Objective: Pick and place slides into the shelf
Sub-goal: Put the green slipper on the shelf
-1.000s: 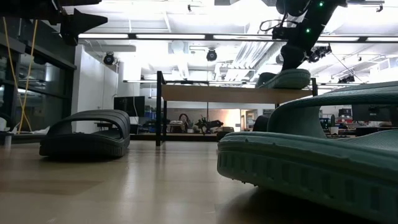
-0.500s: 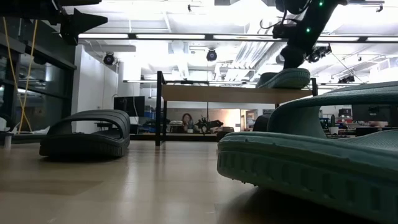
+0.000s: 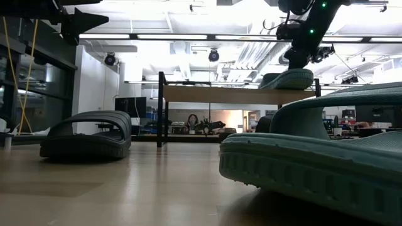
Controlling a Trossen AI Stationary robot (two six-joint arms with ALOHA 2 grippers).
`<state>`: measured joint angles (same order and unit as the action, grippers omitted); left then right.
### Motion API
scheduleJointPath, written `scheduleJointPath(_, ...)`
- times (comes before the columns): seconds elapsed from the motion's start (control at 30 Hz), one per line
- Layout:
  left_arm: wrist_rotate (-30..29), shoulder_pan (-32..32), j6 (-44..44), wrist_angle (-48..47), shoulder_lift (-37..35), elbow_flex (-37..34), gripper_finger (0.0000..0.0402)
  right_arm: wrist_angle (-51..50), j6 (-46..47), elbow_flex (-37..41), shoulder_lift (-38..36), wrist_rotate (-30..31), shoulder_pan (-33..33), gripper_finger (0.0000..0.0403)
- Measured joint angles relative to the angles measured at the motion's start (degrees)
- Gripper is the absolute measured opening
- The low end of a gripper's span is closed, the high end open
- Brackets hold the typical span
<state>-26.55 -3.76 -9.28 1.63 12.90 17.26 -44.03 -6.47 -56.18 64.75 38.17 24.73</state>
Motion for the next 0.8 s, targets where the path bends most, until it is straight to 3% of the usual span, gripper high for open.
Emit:
scheduleJointPath(0.1,0.03,0.00,0.00,-0.02,-0.01,0.00,0.0250,0.00,-0.05,0.00,0.00,-0.13,0.00,0.0227)
scheduleJointPath(0.5,0.09,0.01,0.00,-0.04,0.00,0.00,0.0250,-0.81,-1.50,0.00,0.00,9.64,-0.02,0.0227)
scheduleJointPath(0.8,0.12,-0.01,0.00,-0.04,0.00,0.00,0.0250,-1.14,-0.97,0.00,0.00,6.97,0.01,0.0227)
